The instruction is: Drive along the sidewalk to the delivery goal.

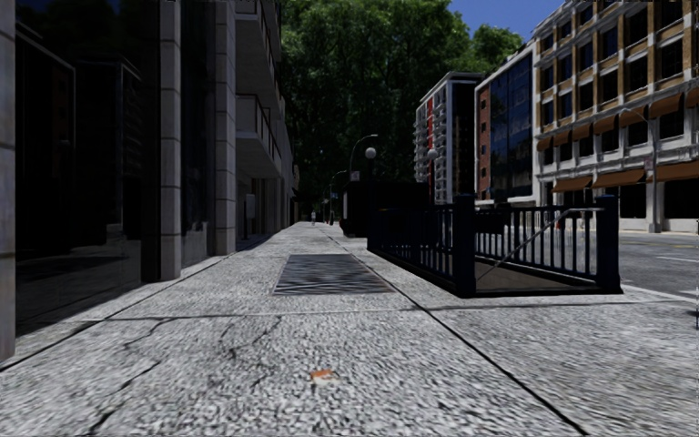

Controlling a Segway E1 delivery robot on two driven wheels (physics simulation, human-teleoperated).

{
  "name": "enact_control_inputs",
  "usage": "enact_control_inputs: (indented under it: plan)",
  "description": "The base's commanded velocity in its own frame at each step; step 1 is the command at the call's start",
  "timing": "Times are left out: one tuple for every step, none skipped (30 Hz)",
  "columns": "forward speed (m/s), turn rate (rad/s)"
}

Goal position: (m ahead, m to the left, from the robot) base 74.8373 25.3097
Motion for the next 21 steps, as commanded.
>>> enact_control_inputs:
  plan:
    - [2.0, 0.7]
    - [2.0, 0.69]
    - [2.0, 0.59]
    - [2.0, 0.59]
    - [2.0, 0.0]
    - [2.0, 0.0]
    - [2.0, 0.0]
    - [2.0, 0.0]
    - [2.0, 0.0]
    - [2.0, 0.0]
    - [2.0, 0.0]
    - [2.0, 0.0]
    - [2.0, 0.0]
    - [2.0, 0.0]
    - [2.0, 0.0]
    - [2.0, 0.0]
    - [2.0, 0.0]
    - [2.0, 0.0]
    - [2.0, 0.0]
    - [2.0, 0.0]
    - [2.0, 0.0]
